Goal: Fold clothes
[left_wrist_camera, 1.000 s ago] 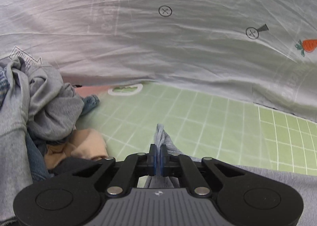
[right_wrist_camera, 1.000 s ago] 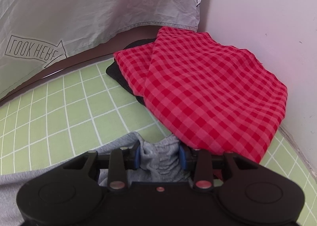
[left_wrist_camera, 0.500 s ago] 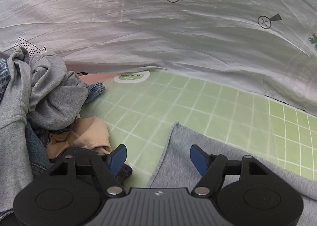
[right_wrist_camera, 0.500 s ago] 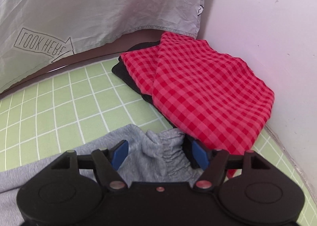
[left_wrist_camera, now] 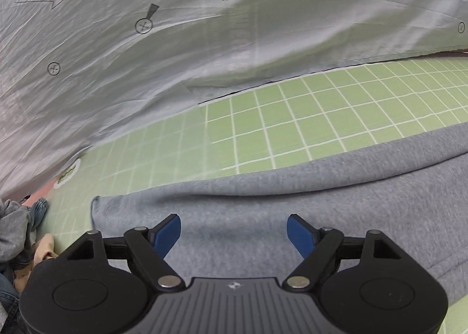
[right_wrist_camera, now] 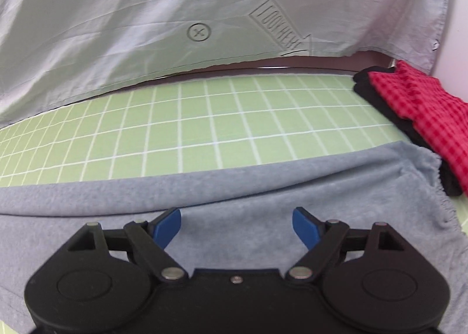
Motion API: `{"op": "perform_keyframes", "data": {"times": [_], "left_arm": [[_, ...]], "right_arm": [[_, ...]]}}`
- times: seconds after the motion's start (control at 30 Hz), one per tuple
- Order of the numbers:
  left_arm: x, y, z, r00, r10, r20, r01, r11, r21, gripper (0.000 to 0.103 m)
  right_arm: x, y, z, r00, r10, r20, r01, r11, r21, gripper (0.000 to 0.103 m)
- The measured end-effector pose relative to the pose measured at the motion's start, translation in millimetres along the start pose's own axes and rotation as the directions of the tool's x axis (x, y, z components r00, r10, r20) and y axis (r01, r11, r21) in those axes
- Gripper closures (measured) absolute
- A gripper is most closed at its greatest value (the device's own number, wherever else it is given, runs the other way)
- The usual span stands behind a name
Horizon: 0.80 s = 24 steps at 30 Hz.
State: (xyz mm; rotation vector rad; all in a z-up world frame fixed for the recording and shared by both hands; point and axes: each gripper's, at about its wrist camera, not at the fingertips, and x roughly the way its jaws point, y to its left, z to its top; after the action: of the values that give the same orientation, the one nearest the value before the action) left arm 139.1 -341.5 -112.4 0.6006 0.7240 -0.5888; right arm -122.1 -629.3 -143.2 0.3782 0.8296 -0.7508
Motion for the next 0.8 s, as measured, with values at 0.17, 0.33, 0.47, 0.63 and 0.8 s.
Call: {"op": "perform_keyframes", "data": {"times": [0.17, 0.33, 0.47, 0.63, 0.8], "left_arm": [[14, -24, 10, 0.998, -0.069, 0.005, 0.069, 0.998, 0.001, 0.022], [28, -25, 19, 0.998, -0.068, 0.001, 0.068, 0.996, -0.062, 0.020], [42, -19, 30, 0.998, -0.059, -0.003, 0.058, 0.988, -0.140, 0.020], [59, -12, 43, 0.999, -0.052, -0.009, 0.049, 0.973, -0.228, 0.017], [63, -10, 54, 1.000, -0.008, -0.016, 0.004, 0.961, -0.277, 0.017]], "right_arm": [[8, 26, 2, 0.999, 0.046, -0.010, -0.047, 0.997, -0.067, 0.014], [23, 33, 20, 0.997, 0.072, -0.018, -0.074, 0.993, -0.092, 0.011], [41, 36, 39, 0.997, 0.081, -0.006, -0.081, 0.992, -0.098, 0.005], [63, 41, 61, 0.997, 0.070, 0.010, -0.069, 0.994, -0.089, 0.004], [52, 50, 63, 0.998, 0.054, 0.024, -0.052, 0.996, -0.073, 0.005]]}}
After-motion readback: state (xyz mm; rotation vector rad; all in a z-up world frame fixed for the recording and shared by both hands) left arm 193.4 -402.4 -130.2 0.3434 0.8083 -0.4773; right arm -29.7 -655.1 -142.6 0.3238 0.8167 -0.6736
